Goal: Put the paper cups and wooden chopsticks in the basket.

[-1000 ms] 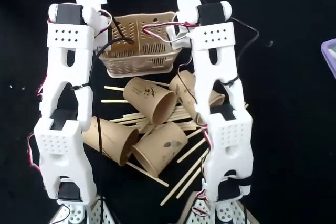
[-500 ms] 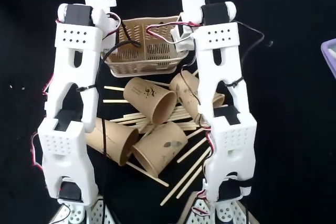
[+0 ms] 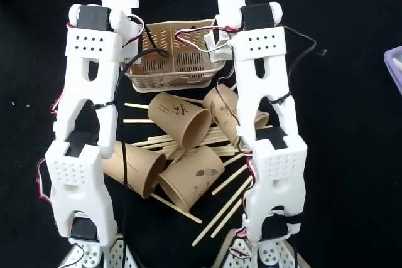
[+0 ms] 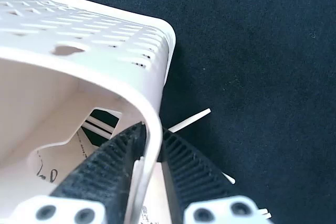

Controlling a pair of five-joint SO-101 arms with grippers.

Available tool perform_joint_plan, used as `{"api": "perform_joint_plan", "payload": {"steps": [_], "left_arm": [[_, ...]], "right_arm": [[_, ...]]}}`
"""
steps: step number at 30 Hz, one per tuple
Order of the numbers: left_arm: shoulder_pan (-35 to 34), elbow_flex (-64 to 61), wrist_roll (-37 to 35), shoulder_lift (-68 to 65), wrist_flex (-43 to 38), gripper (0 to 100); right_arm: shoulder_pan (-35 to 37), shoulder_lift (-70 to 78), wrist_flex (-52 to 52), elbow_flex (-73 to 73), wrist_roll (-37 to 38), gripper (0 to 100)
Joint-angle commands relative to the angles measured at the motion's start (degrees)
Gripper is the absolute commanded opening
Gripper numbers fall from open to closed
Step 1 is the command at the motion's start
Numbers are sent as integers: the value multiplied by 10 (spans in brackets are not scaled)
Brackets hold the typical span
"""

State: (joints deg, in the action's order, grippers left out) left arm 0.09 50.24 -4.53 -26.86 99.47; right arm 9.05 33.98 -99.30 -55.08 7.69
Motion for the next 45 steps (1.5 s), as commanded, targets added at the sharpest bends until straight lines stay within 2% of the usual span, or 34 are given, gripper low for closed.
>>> {"api": "perform_joint_plan", "payload": {"steps": [1, 14, 22, 35, 41, 45], "left_arm": [[-10, 43, 5, -3, 1, 30], [-18, 56, 5, -4, 0, 30], [-18, 55, 2, -3, 14, 30], [-19, 55, 4, -3, 13, 30], [-19, 61, 2, -3, 12, 36], [-19, 61, 0, -3, 12, 126]], "right_arm": [[-27, -40, -18, -1, -11, 10], [-25, -73, -18, 4, -28, 10], [-7, -204, -13, 130, -46, 10], [-8, -326, 173, 415, -41, 10], [-8, -334, 183, 404, -41, 12], [-6, -331, 183, 378, -41, 12]]}}
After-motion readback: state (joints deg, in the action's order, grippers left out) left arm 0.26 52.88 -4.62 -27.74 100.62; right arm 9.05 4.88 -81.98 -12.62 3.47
